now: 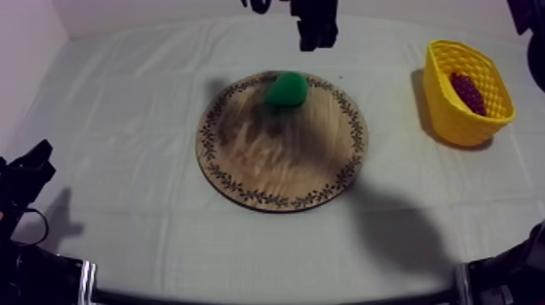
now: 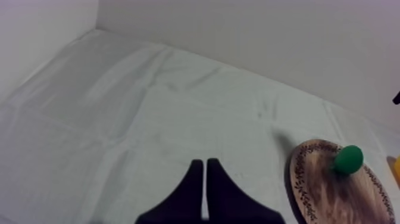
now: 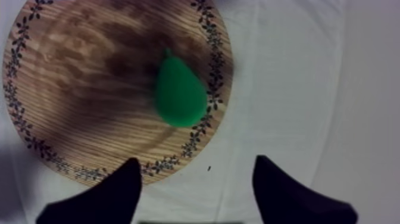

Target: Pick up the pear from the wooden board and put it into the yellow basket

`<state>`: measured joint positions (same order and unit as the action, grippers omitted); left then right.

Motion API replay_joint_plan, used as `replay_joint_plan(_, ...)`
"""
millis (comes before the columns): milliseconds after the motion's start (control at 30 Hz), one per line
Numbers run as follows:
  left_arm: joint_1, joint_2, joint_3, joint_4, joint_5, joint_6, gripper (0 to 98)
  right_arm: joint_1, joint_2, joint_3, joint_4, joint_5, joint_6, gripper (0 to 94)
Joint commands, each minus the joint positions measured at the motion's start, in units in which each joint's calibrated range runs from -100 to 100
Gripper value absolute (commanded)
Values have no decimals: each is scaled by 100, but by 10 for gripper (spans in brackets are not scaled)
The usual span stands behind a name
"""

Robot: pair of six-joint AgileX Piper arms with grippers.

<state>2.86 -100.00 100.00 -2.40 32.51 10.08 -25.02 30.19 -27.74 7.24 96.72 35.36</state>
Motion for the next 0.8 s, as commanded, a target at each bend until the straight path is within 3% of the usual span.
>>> replay_joint_plan(0,0,0,0,-2,-1,1,1,-9,10,21,24,-25,68,666)
replay_joint_plan(233,0,0,0,-2,-1,1,1,-2,208,-6,45,-127,167,720)
replay_joint_plan(767,0,0,0,-2,-1,1,1,57,1302,-321,46,-475,402,729)
